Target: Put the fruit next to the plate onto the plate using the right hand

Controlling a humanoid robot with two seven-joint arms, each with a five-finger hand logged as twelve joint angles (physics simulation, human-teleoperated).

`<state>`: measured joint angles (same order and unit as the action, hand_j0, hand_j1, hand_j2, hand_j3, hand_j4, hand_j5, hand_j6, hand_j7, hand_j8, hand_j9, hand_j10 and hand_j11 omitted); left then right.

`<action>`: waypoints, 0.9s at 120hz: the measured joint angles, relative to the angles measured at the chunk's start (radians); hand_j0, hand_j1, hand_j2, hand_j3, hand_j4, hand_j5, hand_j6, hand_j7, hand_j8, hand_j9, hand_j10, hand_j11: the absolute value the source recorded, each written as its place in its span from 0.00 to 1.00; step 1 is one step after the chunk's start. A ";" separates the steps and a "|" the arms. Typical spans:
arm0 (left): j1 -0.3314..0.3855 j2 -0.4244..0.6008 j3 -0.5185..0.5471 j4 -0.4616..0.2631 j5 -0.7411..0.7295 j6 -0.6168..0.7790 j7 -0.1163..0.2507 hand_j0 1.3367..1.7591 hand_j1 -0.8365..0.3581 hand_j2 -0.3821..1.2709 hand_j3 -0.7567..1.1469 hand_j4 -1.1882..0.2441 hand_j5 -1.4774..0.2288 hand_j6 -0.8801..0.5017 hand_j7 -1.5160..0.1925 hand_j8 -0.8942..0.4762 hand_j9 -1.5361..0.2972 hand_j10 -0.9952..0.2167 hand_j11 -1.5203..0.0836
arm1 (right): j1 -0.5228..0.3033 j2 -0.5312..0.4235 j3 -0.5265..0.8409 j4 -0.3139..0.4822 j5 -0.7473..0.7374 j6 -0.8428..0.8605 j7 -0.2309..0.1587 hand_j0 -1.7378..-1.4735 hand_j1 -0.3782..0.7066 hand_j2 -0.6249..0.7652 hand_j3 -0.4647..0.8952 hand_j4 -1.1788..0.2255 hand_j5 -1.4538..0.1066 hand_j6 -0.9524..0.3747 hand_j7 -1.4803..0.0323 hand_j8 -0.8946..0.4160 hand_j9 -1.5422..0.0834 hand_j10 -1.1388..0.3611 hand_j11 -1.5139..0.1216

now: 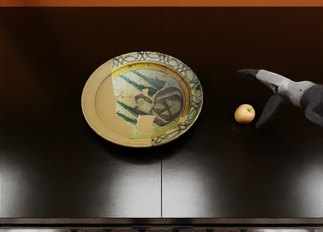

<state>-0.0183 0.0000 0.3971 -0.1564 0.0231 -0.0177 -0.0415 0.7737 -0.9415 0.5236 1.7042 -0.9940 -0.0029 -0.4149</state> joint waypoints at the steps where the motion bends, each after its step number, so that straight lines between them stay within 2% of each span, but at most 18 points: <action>1: 0.000 0.000 0.000 0.000 0.000 0.000 0.000 0.76 0.76 0.26 0.40 0.67 0.69 0.47 0.71 0.48 0.67 0.63 0.76 | 0.000 0.002 -0.005 0.001 -0.004 -0.008 0.000 0.30 0.10 0.44 0.34 0.78 0.87 0.66 0.92 0.62 0.89 0.71 0.87; 26: 0.001 0.000 0.000 0.000 0.000 0.000 0.000 0.76 0.76 0.26 0.40 0.67 0.69 0.47 0.71 0.48 0.67 0.63 0.76 | -0.044 0.023 -0.062 0.011 -0.082 -0.147 -0.005 0.30 0.19 0.43 0.34 0.73 0.81 0.60 0.85 0.57 0.83 0.66 0.81; 36: 0.001 0.000 0.000 0.000 0.000 0.000 0.000 0.76 0.76 0.26 0.40 0.67 0.69 0.47 0.71 0.48 0.67 0.63 0.76 | -0.056 0.053 -0.073 0.009 -0.124 -0.181 -0.048 0.30 0.21 0.43 0.34 0.71 0.79 0.58 0.83 0.55 0.81 0.64 0.79; 44: 0.000 0.000 0.000 0.000 0.000 0.000 0.000 0.76 0.76 0.26 0.40 0.67 0.69 0.47 0.71 0.48 0.67 0.63 0.76 | -0.062 0.072 -0.082 0.003 -0.157 -0.199 -0.068 0.30 0.23 0.43 0.34 0.70 0.78 0.57 0.82 0.54 0.80 0.63 0.78; 85: 0.000 0.000 0.000 0.000 0.000 0.000 0.000 0.76 0.76 0.26 0.40 0.67 0.69 0.47 0.71 0.48 0.67 0.63 0.76 | -0.076 0.188 -0.102 -0.100 -0.259 -0.223 -0.090 0.30 0.33 0.41 0.34 0.64 0.70 0.51 0.74 0.47 0.73 0.57 0.71; 108: 0.000 0.000 0.000 0.000 0.000 0.000 0.000 0.76 0.76 0.26 0.40 0.67 0.69 0.47 0.71 0.48 0.67 0.63 0.76 | -0.070 0.202 -0.124 -0.100 -0.279 -0.222 -0.138 0.30 0.36 0.41 0.34 0.62 0.67 0.48 0.71 0.44 0.70 0.55 0.68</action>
<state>-0.0179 0.0000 0.3971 -0.1564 0.0231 -0.0177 -0.0415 0.7042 -0.7393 0.3994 1.6038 -1.2733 -0.2247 -0.5529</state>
